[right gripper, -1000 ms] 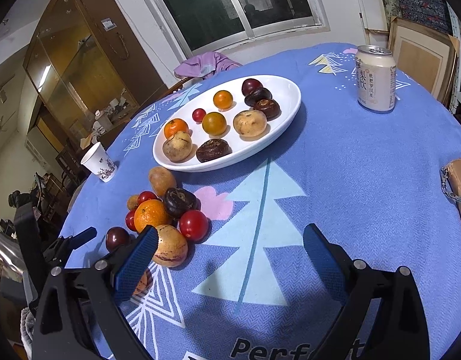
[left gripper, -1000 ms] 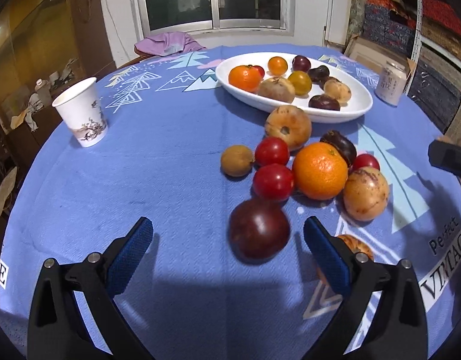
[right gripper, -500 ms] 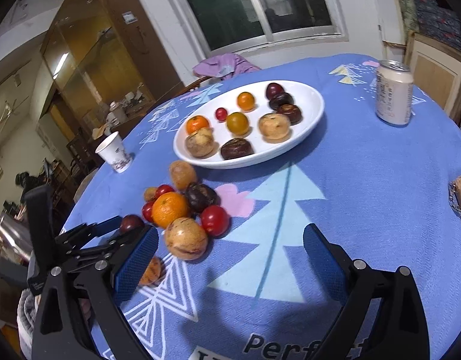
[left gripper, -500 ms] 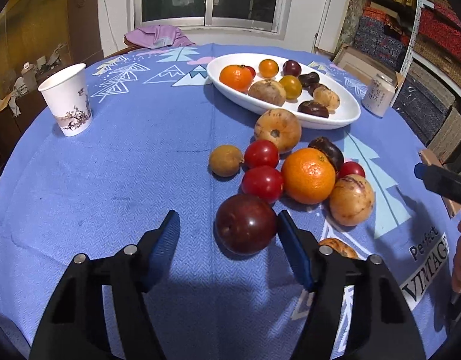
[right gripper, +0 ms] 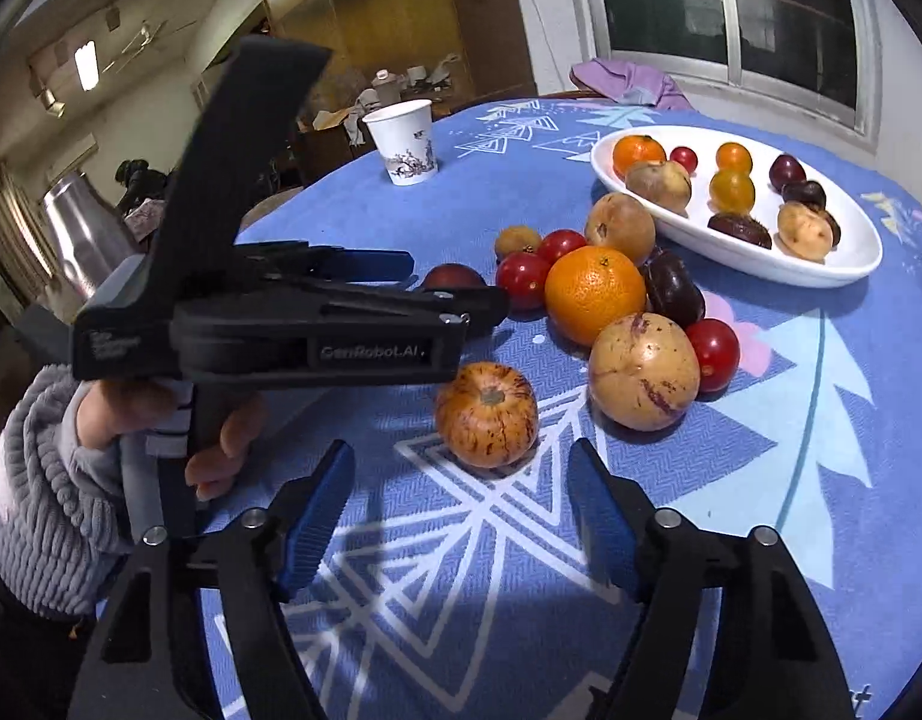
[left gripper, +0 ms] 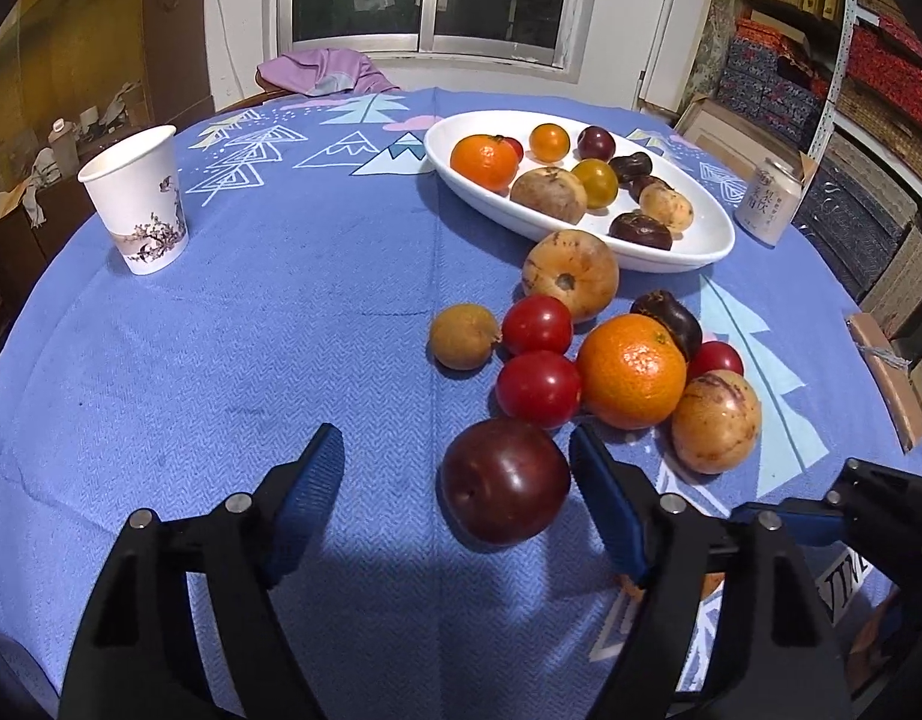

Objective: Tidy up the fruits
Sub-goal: 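Grasp a dark red plum with the left tool while the right tool grasps a speckled red fruit, then carry the plum and speckled fruit onto the white plate and release both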

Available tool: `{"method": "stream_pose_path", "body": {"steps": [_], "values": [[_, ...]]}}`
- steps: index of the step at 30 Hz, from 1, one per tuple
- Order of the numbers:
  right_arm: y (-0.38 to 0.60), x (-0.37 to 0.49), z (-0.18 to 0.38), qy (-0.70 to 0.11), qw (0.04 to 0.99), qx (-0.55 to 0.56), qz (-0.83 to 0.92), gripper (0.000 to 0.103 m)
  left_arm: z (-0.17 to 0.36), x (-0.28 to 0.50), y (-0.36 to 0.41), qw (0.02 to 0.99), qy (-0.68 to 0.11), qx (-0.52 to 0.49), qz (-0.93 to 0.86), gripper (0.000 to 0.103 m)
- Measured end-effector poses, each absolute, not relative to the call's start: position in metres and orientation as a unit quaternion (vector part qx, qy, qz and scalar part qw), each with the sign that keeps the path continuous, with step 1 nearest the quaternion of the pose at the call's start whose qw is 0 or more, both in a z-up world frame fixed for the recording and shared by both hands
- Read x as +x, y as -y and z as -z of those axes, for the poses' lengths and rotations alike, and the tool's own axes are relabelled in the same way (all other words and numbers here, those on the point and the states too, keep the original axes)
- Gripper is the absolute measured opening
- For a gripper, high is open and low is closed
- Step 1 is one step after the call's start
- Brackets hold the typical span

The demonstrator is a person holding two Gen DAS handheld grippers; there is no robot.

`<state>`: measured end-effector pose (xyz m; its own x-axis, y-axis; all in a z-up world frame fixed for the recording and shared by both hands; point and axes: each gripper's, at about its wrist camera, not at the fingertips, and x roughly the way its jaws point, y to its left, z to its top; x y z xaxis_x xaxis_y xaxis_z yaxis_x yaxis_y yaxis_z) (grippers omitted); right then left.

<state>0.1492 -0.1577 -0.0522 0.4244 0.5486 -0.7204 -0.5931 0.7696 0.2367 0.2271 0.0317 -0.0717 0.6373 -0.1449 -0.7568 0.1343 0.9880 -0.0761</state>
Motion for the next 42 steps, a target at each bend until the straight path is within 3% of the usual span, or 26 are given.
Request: {"method": "stream_pose_path", "body": {"steps": [13,17,18,22,37,42], "values": [[0.136,0.164,0.059,-0.426,0.849,-0.043,-0.311,0.072,0.072,0.227,-0.019,0.903,-0.418,0.011,0.104,0.074],[0.137,0.168,0.061,-0.432,0.847,-0.04,-0.306,0.047,0.076,0.229,-0.02,0.896,-0.429,0.003,0.116,0.053],[0.137,0.169,0.061,-0.433,0.847,-0.039,-0.307,0.038,0.078,0.23,-0.02,0.894,-0.433,0.001,0.115,0.051],[0.137,0.167,0.061,-0.431,0.847,-0.045,-0.308,0.038,0.076,0.226,-0.023,0.896,-0.429,-0.004,0.113,0.039],[0.204,0.126,0.036,-0.388,0.87,0.032,-0.302,0.038,0.047,0.182,-0.024,0.913,-0.389,-0.019,0.125,0.038],[0.239,0.135,-0.026,-0.32,0.909,0.03,-0.267,0.038,-0.001,0.201,-0.008,0.923,-0.364,-0.005,0.126,0.038]]}}
